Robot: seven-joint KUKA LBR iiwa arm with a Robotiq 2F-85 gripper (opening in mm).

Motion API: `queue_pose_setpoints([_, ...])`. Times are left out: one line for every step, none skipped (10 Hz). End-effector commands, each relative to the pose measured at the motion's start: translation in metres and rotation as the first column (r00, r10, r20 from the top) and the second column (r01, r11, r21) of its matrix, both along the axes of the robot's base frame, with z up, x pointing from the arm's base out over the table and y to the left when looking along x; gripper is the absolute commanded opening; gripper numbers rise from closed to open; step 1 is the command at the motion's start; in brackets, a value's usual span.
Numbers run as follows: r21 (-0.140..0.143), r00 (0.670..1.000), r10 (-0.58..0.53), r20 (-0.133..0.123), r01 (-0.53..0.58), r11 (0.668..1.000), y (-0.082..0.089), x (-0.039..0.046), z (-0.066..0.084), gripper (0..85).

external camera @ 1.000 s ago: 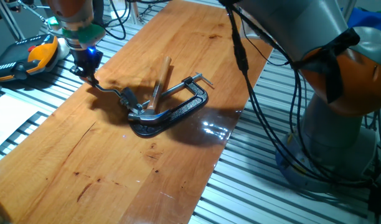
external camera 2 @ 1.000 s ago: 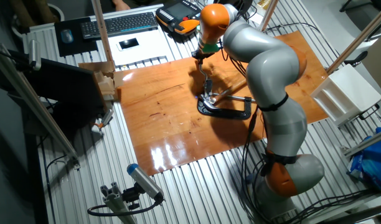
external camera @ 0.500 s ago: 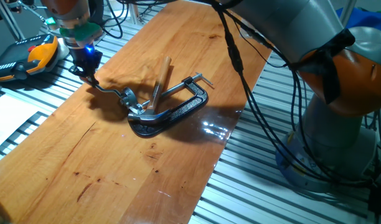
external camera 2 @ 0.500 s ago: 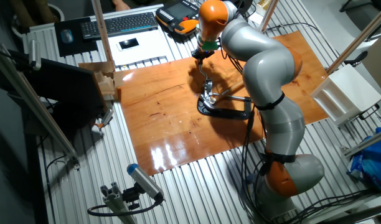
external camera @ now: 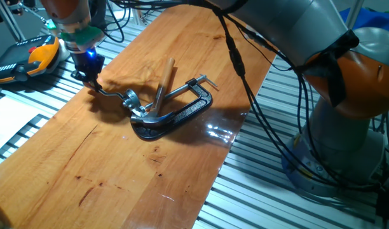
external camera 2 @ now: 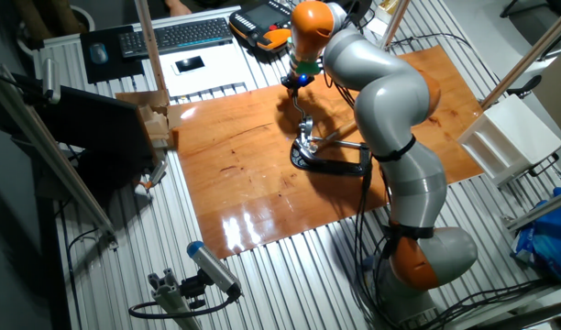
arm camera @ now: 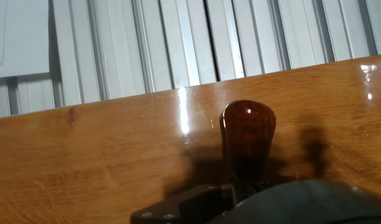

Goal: Push down the lever

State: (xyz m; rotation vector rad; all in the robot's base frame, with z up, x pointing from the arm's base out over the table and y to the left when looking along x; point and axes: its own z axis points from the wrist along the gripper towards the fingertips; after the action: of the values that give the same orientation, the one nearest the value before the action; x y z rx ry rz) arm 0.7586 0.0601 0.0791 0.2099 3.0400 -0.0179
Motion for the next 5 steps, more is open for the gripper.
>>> queue_pose_setpoints([0.001, 1.0, -0.005, -0.004, 0.005, 1.0, 0.0017, -0.0008, -0.0021, 0.0])
queue_pose_setpoints([-0.001, 1.0, -0.007, -0.01, 0.007, 1.0, 0.0021, -0.0011, -0.0034, 0.0])
queue_pose_setpoints([0.002, 1.0, -0.008, -0.019, 0.008, 1.0, 0.001, -0.0007, -0.004, 0.0])
queue_pose_setpoints([0.005, 1.0, -0.01, -0.024, 0.01, 1.0, -0.0005, -0.0002, -0.0043, 0.0])
queue_pose_setpoints([0.005, 1.0, -0.01, -0.024, 0.01, 1.0, -0.0017, 0.0001, -0.0052, 0.0])
